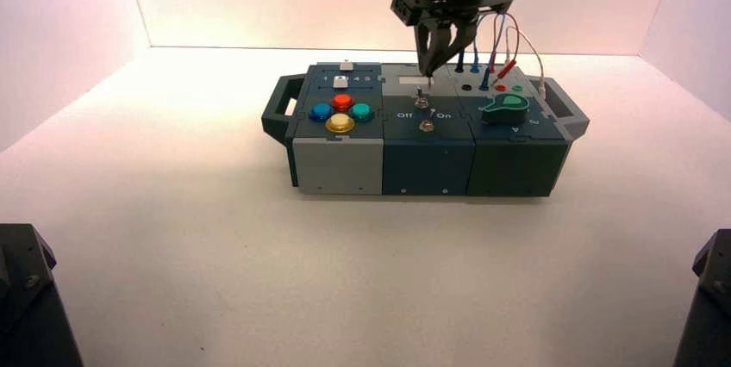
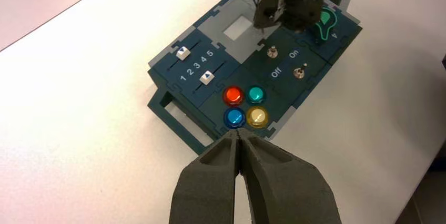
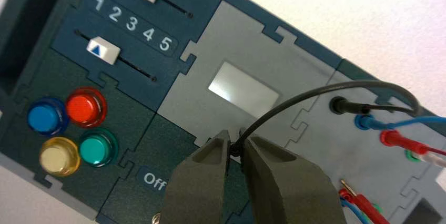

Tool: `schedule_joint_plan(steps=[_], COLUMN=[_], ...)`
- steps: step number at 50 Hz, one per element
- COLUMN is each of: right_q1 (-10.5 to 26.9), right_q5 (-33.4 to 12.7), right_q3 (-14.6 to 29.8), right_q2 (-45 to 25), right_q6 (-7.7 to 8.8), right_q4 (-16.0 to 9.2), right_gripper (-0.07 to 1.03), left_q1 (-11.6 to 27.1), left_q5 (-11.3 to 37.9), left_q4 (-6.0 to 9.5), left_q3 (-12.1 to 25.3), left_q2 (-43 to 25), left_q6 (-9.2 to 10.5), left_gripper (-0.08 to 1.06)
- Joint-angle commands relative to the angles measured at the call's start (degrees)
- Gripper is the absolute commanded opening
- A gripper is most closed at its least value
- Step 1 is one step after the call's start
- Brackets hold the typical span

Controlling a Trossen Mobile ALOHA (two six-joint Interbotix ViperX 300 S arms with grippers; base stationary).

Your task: Insert the black wire.

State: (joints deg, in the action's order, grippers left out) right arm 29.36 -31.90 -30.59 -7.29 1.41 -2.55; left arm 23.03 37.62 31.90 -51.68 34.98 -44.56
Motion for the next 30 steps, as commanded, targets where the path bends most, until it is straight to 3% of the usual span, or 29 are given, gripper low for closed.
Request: schedule_joint_plan(steps=[1,30], right_q1=[-0.35,-5.45], right_q5=[2.02,8.17], right_q3=[-0.53,-7.82], right_q2=[3.6,8.44], right_q6=[-0.26,-0.53], right_q4=[0.09,2.29], right_gripper=[-0.02,-0.02], left_q1=[-0.44,-0.44], left_q5=[-0.35,-0.35], left_q4=[0.26,0.35], left_q3=[0.97,1.14], left_q2=[0.18,-0.09], left_q6=[-0.18,-0.09], left_gripper=[-0.03,-0.03])
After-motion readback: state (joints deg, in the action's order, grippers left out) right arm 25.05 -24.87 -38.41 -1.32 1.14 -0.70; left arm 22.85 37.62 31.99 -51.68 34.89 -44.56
